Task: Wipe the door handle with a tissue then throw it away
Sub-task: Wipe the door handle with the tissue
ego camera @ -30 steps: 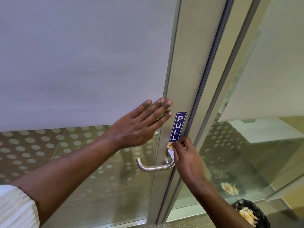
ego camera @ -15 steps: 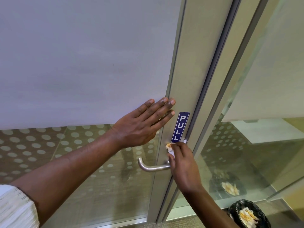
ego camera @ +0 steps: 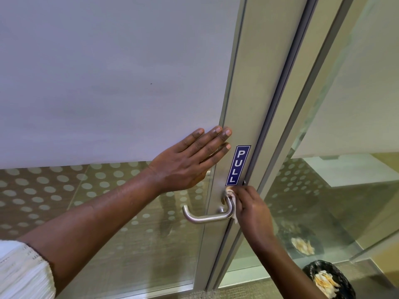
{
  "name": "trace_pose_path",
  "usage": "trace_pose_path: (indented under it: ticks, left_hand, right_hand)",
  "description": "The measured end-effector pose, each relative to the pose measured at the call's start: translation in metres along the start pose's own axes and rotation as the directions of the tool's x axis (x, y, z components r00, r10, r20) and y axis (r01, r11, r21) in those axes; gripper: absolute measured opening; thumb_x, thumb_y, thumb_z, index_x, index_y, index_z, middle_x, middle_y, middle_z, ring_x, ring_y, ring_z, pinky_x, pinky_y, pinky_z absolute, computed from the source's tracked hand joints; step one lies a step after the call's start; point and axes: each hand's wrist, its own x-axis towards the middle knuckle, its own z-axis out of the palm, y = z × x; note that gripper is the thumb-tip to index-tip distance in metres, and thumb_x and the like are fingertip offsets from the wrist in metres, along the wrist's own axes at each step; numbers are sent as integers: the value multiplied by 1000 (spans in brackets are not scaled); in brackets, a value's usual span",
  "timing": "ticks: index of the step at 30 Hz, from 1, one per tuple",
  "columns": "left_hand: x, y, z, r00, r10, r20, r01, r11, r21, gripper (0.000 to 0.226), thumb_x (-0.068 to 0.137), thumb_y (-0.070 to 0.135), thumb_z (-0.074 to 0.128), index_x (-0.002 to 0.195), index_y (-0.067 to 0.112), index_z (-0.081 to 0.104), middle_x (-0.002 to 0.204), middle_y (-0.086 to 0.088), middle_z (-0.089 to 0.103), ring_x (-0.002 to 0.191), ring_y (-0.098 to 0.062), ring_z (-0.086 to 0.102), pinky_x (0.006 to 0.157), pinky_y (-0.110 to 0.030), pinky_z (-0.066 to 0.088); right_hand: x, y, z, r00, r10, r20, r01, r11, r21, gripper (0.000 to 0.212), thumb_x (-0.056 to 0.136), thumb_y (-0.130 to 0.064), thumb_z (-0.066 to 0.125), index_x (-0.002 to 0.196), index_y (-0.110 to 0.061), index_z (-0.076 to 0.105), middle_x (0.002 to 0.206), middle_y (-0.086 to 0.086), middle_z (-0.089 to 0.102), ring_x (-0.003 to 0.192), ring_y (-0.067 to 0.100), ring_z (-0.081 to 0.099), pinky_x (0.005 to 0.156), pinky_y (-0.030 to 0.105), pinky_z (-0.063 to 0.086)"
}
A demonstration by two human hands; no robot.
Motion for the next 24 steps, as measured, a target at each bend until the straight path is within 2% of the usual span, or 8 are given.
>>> trace_pose_path:
  ticks: [4, 6, 8, 10, 15, 19, 22, 24]
  left_hand:
    - [-1, 0, 1, 1000, 3, -8, -3, 1000, 19, 70, 109, 32, 47, 170, 4, 26, 177, -22, 20, 164, -37, 18, 136, -50, 3]
    - [0, 1, 1, 1000, 0, -12, 0, 1000, 13, 69, 109, 31, 46, 169, 4, 26, 177, -22, 20, 164, -37, 18, 136, -50, 4]
    - [0, 1, 1, 1000, -2, -14, 2, 1000, 11, 69, 109, 31, 46, 170, 4, 26, 177, -22, 19, 165, -37, 18, 136, -50, 5]
    - [0, 1, 2, 1000, -5, -16, 5, 1000, 6, 71, 108, 30, 47, 170, 4, 25, 177, -22, 18, 165, -37, 18, 136, -50, 6]
    - [-1, 0, 3, 1000, -1, -2, 1, 1000, -4, 70, 110, 30, 44, 170, 4, 22, 178, -22, 14, 166, -37, 15, 137, -50, 4]
    - [-1, 1, 2, 1000, 4, 6, -4, 1000, -8, 70, 110, 31, 44, 171, 4, 22, 178, -22, 14, 166, -37, 14, 136, -50, 1]
    - [0, 0, 0, 1000, 3, 6, -3, 1000, -5, 71, 109, 31, 46, 170, 4, 23, 177, -21, 16, 165, -37, 16, 136, -50, 1]
    - [0, -1, -1, 1000, 7, 6, -7, 1000, -2, 71, 109, 31, 46, 170, 4, 23, 177, -22, 16, 165, -37, 16, 136, -50, 2]
  right_hand:
    - [-2, -5, 3, 987, 155, -52, -149, 983, 106, 19, 96, -14, 63, 112, -20, 71, 100, -2, 67, 87, 13, 63, 71, 23, 48]
    - [0, -11, 2, 997, 74, -10, -74, 997, 37, 20, 93, -14, 64, 111, -17, 72, 106, -1, 67, 94, 14, 63, 76, 24, 51]
    - [0, -19, 5, 996, -64, 56, 68, 995, -75, 27, 85, -13, 70, 111, -11, 73, 110, 3, 67, 102, 20, 63, 81, 31, 57]
    - [1, -20, 5, 990, -122, 70, 129, 986, -105, 31, 78, -8, 79, 108, -9, 74, 109, 4, 68, 103, 24, 63, 81, 36, 60]
    - [-8, -9, 9, 996, -88, 27, 89, 995, -45, 33, 83, -10, 75, 116, -11, 72, 118, 2, 66, 116, 21, 61, 92, 35, 58]
    - [-10, -16, 14, 999, 32, -35, -30, 998, 48, 27, 90, -11, 67, 116, -11, 73, 119, 1, 66, 117, 20, 59, 97, 35, 55]
    - [-2, -26, 10, 999, -37, 12, 38, 991, -131, 28, 85, -11, 72, 112, -10, 73, 115, 5, 67, 111, 25, 60, 93, 38, 55]
    - [4, -34, 7, 982, -115, 150, 154, 947, -282, 29, 94, -20, 53, 116, -13, 70, 119, 2, 64, 113, 24, 55, 96, 36, 49]
